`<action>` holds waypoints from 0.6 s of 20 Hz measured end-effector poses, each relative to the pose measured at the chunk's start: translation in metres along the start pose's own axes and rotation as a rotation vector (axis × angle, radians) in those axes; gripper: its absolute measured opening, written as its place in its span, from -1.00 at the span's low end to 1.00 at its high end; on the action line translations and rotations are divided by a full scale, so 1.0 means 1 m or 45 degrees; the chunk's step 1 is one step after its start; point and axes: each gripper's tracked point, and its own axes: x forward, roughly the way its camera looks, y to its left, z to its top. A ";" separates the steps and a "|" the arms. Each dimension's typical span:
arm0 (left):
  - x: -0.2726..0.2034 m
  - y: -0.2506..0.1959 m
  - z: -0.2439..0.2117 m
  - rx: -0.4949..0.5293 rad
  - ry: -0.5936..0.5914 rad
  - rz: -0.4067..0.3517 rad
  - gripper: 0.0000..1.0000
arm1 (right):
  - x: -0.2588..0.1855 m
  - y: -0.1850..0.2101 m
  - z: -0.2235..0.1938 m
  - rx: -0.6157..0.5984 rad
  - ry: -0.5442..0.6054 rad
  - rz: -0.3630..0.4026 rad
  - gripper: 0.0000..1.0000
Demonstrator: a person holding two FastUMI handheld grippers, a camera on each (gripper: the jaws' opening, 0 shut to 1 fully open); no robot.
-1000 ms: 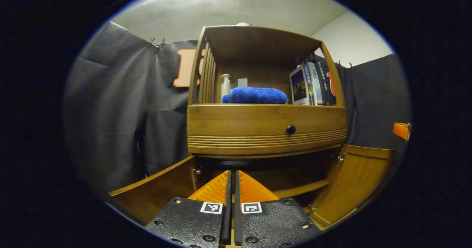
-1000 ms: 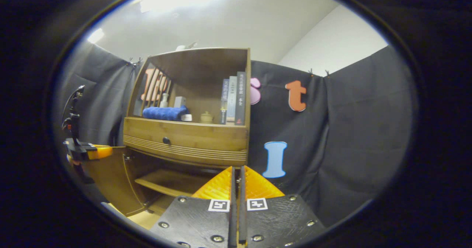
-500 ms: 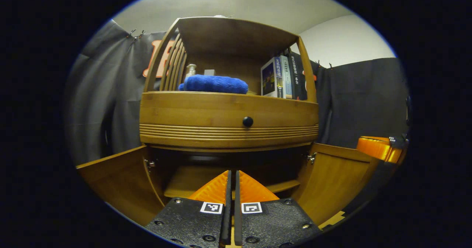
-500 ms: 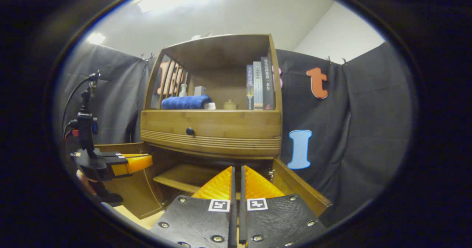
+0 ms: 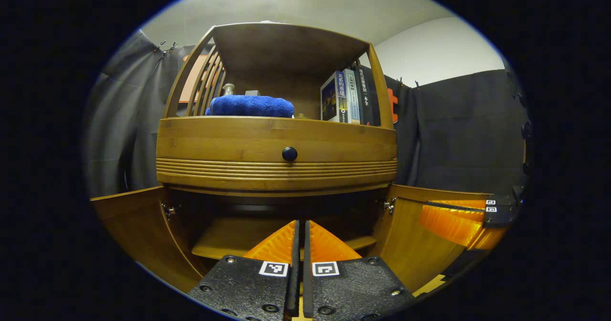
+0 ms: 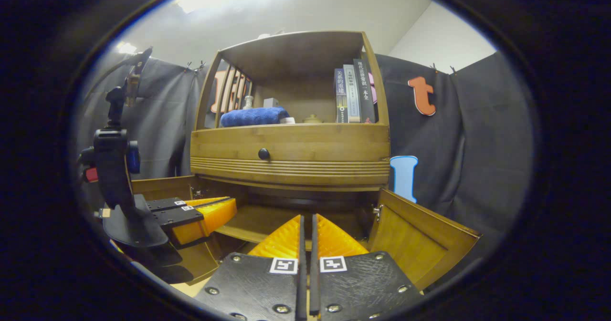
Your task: Open the right door of the double-door shoe cabinet with the right hand, and open the left door with the left hand.
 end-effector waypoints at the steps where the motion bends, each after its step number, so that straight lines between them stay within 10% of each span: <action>1: 0.000 -0.002 0.001 -0.001 -0.008 0.000 -0.92 | 0.002 0.000 -0.002 0.002 0.001 -0.006 -0.94; 5: 0.005 -0.008 0.004 -0.013 -0.034 -0.005 -0.86 | 0.004 -0.001 -0.008 0.002 0.009 -0.036 -0.94; 8: 0.007 -0.016 0.001 -0.029 -0.025 -0.027 -0.74 | 0.004 0.002 -0.008 0.044 0.003 -0.019 -0.45; 11: 0.010 -0.009 0.002 -0.052 -0.046 -0.006 0.67 | 0.000 -0.014 -0.001 0.030 -0.034 -0.077 0.43; 12: 0.010 -0.009 0.005 -0.058 -0.050 -0.007 0.80 | 0.000 -0.013 0.000 0.030 -0.044 -0.080 0.72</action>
